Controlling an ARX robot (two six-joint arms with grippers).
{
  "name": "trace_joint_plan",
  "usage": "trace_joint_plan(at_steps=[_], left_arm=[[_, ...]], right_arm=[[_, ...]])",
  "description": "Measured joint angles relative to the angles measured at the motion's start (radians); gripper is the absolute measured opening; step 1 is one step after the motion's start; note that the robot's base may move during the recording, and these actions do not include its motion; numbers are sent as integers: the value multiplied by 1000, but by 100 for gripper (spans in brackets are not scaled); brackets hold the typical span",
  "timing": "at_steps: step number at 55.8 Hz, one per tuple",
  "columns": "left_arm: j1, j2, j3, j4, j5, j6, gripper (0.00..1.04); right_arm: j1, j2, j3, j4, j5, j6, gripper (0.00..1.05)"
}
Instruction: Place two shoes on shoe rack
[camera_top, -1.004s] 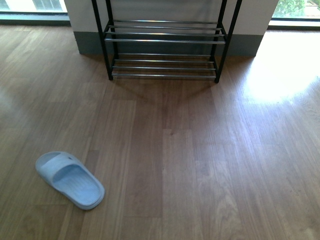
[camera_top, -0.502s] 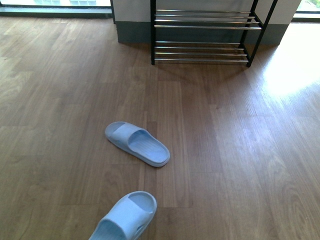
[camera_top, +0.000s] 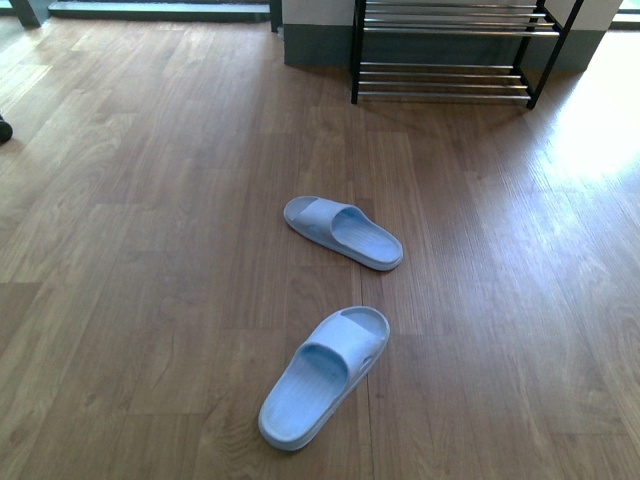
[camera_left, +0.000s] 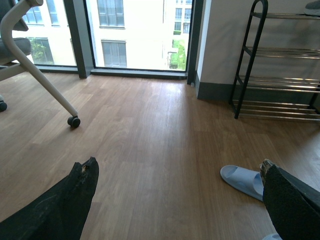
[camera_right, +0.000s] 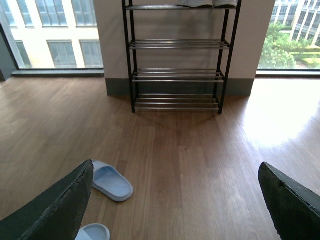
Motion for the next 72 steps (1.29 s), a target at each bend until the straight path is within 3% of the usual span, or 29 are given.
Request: trace_joint_plan(at_steps=[72], left_arm=[[0,0,0,0,-2,0,95]], right_arm=[[0,-1,0,0,2,0,96]])
